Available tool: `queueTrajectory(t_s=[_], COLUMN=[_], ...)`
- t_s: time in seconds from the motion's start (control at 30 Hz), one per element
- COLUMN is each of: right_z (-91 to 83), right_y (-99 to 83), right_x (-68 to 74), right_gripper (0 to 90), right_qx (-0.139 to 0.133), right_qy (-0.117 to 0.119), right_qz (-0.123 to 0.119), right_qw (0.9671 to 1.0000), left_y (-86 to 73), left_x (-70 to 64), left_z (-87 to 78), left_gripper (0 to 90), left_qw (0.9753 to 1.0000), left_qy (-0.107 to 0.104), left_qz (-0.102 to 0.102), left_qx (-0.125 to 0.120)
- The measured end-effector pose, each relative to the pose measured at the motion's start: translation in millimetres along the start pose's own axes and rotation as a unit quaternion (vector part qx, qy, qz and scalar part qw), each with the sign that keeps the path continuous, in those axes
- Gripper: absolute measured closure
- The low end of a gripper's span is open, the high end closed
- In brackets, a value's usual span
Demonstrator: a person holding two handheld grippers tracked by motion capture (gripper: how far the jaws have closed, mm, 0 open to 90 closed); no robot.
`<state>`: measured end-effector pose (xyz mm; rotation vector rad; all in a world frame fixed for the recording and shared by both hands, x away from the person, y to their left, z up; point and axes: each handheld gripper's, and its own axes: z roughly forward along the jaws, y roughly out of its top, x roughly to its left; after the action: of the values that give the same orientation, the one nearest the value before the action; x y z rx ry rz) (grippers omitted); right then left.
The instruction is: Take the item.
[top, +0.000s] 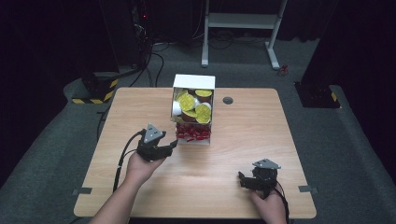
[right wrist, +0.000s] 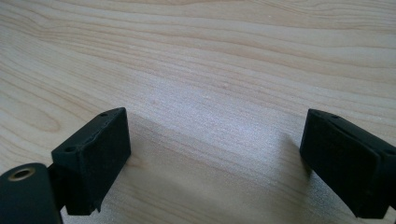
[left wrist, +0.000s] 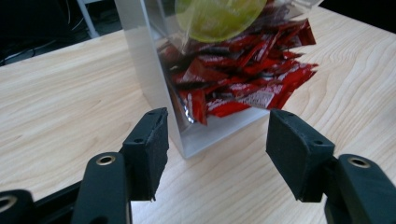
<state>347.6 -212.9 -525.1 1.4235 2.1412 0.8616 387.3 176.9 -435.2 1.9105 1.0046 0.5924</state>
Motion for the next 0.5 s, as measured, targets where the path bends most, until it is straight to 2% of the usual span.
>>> queueTrajectory(t_s=[0.5], right_z=[0.0], right_y=[0.0], right_x=[-0.1], right_gripper=[8.6], right_qx=[0.000], right_qy=[0.000], right_qz=[-0.001], right_qw=[1.0000], left_y=[11.7], left_x=[-0.3], left_z=[12.1], left_gripper=[39.0], left_qw=[1.0000], left_qy=[-0.004], left_qz=[0.000], left_qx=[0.001])
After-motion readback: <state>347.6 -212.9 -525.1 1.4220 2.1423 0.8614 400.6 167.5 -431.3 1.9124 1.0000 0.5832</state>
